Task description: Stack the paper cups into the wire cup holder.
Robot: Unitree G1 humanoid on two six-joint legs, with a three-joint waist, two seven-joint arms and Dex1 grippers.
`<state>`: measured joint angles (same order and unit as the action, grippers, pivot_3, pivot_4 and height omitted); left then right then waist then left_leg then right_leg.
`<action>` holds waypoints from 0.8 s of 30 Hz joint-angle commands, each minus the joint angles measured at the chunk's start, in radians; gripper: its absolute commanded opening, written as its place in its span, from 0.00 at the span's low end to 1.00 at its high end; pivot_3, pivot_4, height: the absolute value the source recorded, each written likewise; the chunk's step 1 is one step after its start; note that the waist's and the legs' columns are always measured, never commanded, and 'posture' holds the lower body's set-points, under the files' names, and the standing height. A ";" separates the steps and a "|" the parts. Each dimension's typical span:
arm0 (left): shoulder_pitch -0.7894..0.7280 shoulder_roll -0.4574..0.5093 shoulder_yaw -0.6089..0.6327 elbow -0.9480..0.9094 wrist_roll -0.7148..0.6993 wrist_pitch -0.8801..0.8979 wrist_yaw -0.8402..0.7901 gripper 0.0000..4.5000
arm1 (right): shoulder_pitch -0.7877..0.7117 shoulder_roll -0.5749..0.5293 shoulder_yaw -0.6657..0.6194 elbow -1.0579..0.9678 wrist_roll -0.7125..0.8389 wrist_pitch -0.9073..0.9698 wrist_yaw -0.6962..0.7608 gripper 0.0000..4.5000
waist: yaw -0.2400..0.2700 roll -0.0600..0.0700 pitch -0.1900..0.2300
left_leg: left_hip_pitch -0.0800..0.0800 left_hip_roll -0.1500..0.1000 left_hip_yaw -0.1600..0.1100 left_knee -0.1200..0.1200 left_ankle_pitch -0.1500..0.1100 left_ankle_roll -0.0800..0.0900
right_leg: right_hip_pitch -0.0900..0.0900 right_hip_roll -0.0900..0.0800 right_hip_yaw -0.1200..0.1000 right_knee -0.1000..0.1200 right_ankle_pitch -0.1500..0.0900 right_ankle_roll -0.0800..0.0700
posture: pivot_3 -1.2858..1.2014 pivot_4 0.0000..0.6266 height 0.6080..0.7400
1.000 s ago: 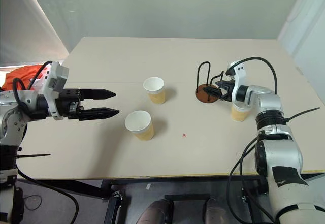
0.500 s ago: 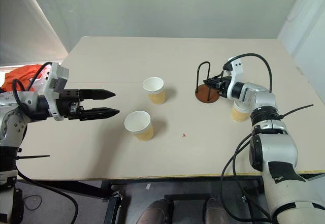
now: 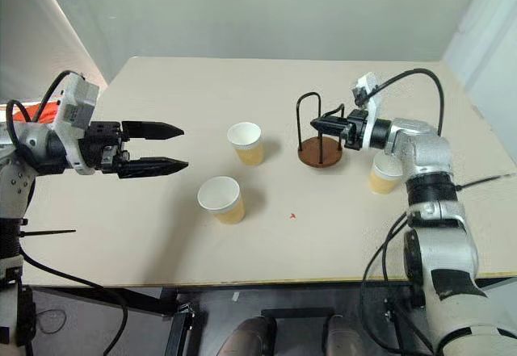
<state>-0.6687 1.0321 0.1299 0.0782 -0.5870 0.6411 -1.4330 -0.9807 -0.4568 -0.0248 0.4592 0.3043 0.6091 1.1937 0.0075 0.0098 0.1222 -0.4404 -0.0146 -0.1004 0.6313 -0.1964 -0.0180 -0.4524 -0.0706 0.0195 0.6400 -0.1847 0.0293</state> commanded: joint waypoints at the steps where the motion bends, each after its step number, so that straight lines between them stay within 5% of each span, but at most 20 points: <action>1: 0.046 0.051 -0.034 -0.132 -0.020 0.016 -0.066 1.00 | 0.079 -0.053 0.025 -0.288 0.094 0.127 0.039 0.01 | 0.000 0.000 0.000 | 0.000 0.000 0.000 0.000 0.002 -0.004 | 0.000 0.000 0.000 0.000 0.000 0.000 | 0.52 0.24 1.00; 10: 0.070 0.109 -0.097 -0.251 -0.019 0.003 -0.157 1.00 | 0.302 -0.039 0.023 -0.605 0.240 0.153 0.010 0.01 | -0.002 -0.001 0.000 | 0.003 0.002 0.000 0.000 -0.001 0.002 | 0.002 0.001 0.000 0.002 -0.001 0.001 | 0.52 0.24 1.00; 24: 0.065 0.131 -0.120 -0.226 0.003 -0.011 -0.159 1.00 | 0.420 0.023 0.079 -0.604 0.274 0.046 -0.008 0.01 | -0.004 -0.002 -0.001 | 0.004 0.005 -0.001 0.000 0.009 0.001 | 0.003 0.006 0.002 0.003 0.002 -0.005 | 0.52 0.24 1.00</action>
<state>-0.5832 1.1448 -0.0006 -0.1443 -0.5843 0.6386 -1.5702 -0.5547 -0.4341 0.0473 -0.1316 0.5653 0.6792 1.1720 0.0039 0.0077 0.1212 -0.4362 -0.0089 -0.1017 0.6317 -0.1876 -0.0175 -0.4499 -0.0639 0.0219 0.6423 -0.1822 0.0247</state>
